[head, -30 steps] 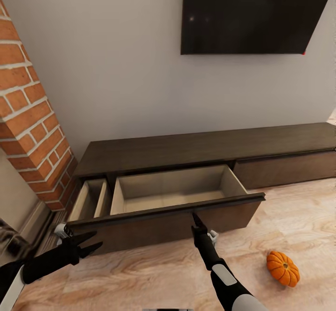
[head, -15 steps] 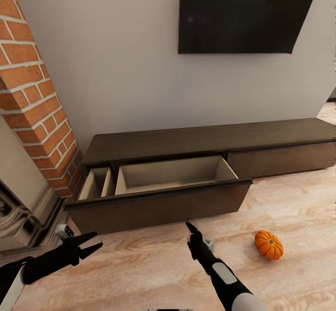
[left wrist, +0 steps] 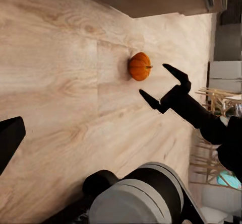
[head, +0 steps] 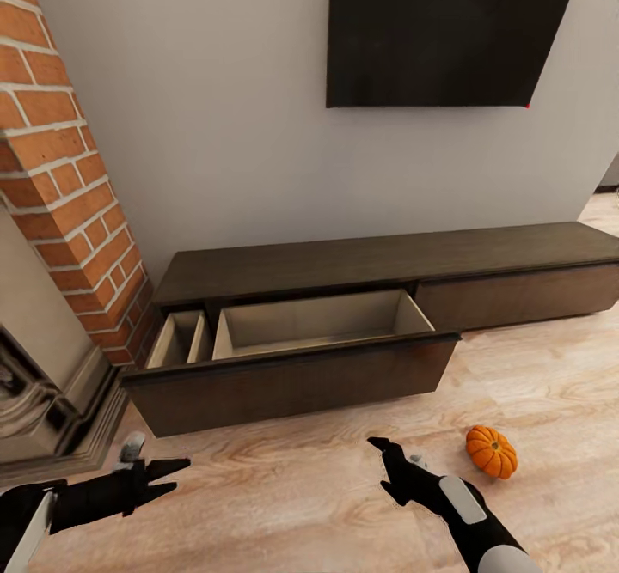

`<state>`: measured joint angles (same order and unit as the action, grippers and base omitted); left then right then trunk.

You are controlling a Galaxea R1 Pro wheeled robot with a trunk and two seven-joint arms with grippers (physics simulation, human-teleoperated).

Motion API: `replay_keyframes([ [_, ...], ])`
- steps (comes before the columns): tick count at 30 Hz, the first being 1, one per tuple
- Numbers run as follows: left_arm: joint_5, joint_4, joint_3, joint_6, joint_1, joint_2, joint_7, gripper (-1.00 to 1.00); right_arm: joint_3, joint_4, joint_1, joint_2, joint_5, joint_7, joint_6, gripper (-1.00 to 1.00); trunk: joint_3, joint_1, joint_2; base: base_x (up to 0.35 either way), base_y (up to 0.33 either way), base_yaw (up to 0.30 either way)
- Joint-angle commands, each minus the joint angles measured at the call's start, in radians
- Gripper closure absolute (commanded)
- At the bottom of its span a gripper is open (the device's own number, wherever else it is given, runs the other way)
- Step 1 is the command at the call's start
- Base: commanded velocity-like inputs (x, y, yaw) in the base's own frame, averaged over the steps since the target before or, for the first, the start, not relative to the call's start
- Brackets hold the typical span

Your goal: Place each of the two pumpkins and all three candles from the living room inside a cabinet in the living room (use any cabinet), then make sure every cabinet is closed, and position the cauldron so it is next to a table in the living room.

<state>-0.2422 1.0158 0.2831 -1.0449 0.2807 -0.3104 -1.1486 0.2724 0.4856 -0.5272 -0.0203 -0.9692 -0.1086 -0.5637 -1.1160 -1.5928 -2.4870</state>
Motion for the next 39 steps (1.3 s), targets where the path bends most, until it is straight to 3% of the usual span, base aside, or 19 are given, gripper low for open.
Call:
replay_keyframes([
  [1, 0.012, -0.006, 0.001, 0.001, 0.000, 0.001, 0.036, -1.00, 0.000, 0.018, 0.006, 0.002, 0.009, 0.001, -0.019, -1.00, 0.003, 0.004, 0.007, 0.000, 0.000, 0.000],
  [5, 0.037, -0.076, 0.005, 0.003, 0.001, 0.003, 0.254, -1.00, -0.001, 0.051, 0.013, 0.005, 0.080, 0.003, -0.067, -1.00, 0.016, 0.019, 0.035, 0.000, 0.000, 0.000],
  [7, 0.039, -0.085, 0.005, 0.002, 0.002, 0.013, 0.297, -1.00, 0.001, 0.055, 0.014, 0.006, 0.115, 0.002, -0.072, -1.00, 0.022, 0.027, 0.049, 0.000, 0.000, 0.000],
  [8, 0.044, -0.087, 0.004, 0.001, 0.006, 0.033, 0.316, -1.00, 0.002, 0.056, 0.014, 0.008, 0.130, 0.001, -0.073, -1.00, 0.025, 0.031, 0.056, 0.000, 0.000, 0.000],
  [13, 0.050, -0.073, 0.004, 0.002, 0.013, 0.071, 0.382, -1.00, 0.001, 0.057, 0.015, 0.018, 0.145, 0.005, -0.073, -1.00, 0.041, 0.050, 0.091, 0.000, 0.000, 0.000],
  [15, 0.051, -0.057, 0.004, 0.002, 0.013, 0.099, 0.446, -1.00, -0.002, 0.057, 0.015, 0.019, 0.146, 0.006, -0.075, -1.00, 0.047, 0.058, 0.105, 0.000, 0.000, 0.000],
  [16, 0.050, -0.041, 0.004, 0.002, 0.014, 0.117, 0.507, -1.00, -0.017, 0.058, 0.015, 0.018, 0.153, 0.010, -0.075, -1.00, 0.050, 0.061, 0.112, 0.000, 0.000, 0.000],
  [18, 0.050, -0.023, 0.005, 0.002, 0.014, 0.131, 0.570, -1.00, -0.059, 0.059, 0.015, 0.017, 0.174, 0.025, -0.072, -1.00, 0.056, 0.069, 0.126, 0.000, 0.000, 0.000],
  [20, 0.050, -0.005, 0.005, 0.002, 0.014, 0.144, 0.647, -1.00, -0.129, 0.065, 0.014, 0.016, 0.220, 0.075, -0.067, -1.00, 0.063, 0.077, 0.140, 0.000, 0.000, 0.000],
  [22, 0.050, 0.005, 0.007, 0.004, 0.015, 0.150, 0.742, -1.00, -0.197, 0.108, 0.014, 0.007, 0.266, 0.193, -0.065, -1.00, 0.069, 0.084, 0.154, 0.000, 0.000, 0.000],
  [25, 0.046, 0.009, 0.008, 0.014, 0.015, 0.155, 0.845, -1.00, -0.233, 0.165, 0.015, 0.003, 0.282, 0.343, -0.068, -1.00, 0.078, 0.096, 0.175, 0.000, 0.000, 0.000],
  [26, 0.044, 0.013, 0.007, 0.017, 0.015, 0.163, 0.907, -1.00, -0.243, 0.197, 0.015, 0.002, 0.285, 0.426, -0.072, -1.00, 0.082, 0.100, 0.182, 0.000, 0.000, 0.000],
  [28, 0.044, 0.029, 0.007, 0.021, 0.015, 0.186, 0.988, -1.00, -0.249, 0.232, 0.015, -0.001, 0.284, 0.501, -0.078, -1.00, 0.088, 0.107, 0.196, 0.000, 0.000, 0.000],
  [30, 0.044, 0.043, 0.007, 0.022, 0.015, 0.203, 1.051, -1.00, -0.251, 0.253, 0.015, -0.005, 0.285, 0.530, -0.089, -1.00, 0.094, 0.115, 0.210, 0.000, 0.000, 0.000],
  [31, 0.042, 0.060, 0.006, 0.025, 0.015, 0.231, 1.169, -1.00, -0.254, 0.313, 0.015, -0.021, 0.288, 0.555, -0.143, -1.00, 0.097, 0.119, 0.217, 0.000, 0.000, 0.000],
  [32, 0.042, 0.063, 0.005, 0.026, 0.015, 0.239, 1.191, -1.00, -0.256, 0.332, 0.015, -0.026, 0.288, 0.558, -0.159, -1.00, 0.097, 0.119, 0.217, 0.000, 0.000, 0.000],
  [36, 0.041, 0.072, 0.005, 0.027, 0.015, 0.251, 1.218, -1.00, -0.263, 0.363, 0.021, -0.033, 0.288, 0.562, -0.188, -1.00, 0.097, 0.119, 0.217, 0.000, 0.000, 0.000],
  [39, 0.041, 0.076, 0.005, 0.031, 0.014, 0.253, 1.221, -1.00, -0.295, 0.369, 0.022, -0.034, 0.290, 0.562, -0.214, -1.00, 0.097, 0.119, 0.217, 0.000, -0.023, 0.000],
])
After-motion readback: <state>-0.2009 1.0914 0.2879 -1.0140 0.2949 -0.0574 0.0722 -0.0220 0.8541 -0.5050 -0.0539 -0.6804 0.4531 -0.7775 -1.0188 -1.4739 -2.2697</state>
